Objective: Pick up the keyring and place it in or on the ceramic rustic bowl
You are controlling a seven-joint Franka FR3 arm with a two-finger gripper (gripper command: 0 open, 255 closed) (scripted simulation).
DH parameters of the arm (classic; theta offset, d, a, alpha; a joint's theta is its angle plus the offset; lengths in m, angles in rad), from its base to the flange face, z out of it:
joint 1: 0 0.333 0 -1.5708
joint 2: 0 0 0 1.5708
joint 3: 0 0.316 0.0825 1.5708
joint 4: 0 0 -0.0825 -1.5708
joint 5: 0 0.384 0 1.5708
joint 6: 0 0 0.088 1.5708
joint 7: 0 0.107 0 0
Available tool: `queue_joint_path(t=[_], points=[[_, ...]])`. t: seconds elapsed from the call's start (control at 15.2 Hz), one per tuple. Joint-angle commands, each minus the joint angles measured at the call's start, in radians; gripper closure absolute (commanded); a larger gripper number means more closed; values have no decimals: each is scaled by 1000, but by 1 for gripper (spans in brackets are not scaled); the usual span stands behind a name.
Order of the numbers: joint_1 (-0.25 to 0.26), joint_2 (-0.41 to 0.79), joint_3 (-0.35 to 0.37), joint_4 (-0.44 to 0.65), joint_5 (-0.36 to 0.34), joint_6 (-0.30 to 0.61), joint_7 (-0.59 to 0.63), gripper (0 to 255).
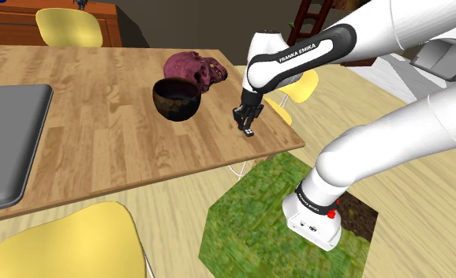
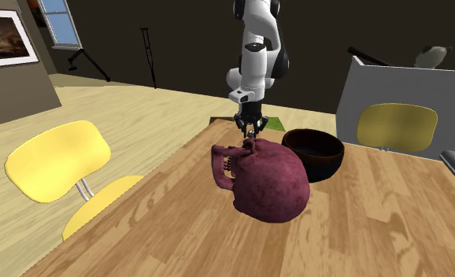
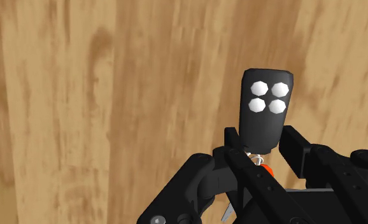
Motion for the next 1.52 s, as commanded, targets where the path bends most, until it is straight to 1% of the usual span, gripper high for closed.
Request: queue_joint_path(t=[0.0, 0.73, 1.45], points=[[0, -11, -1, 6, 0, -18, 0, 255], [0, -108, -8, 94, -4, -202, 1, 255], [-2, -163, -14, 207, -9, -370, 3, 255]])
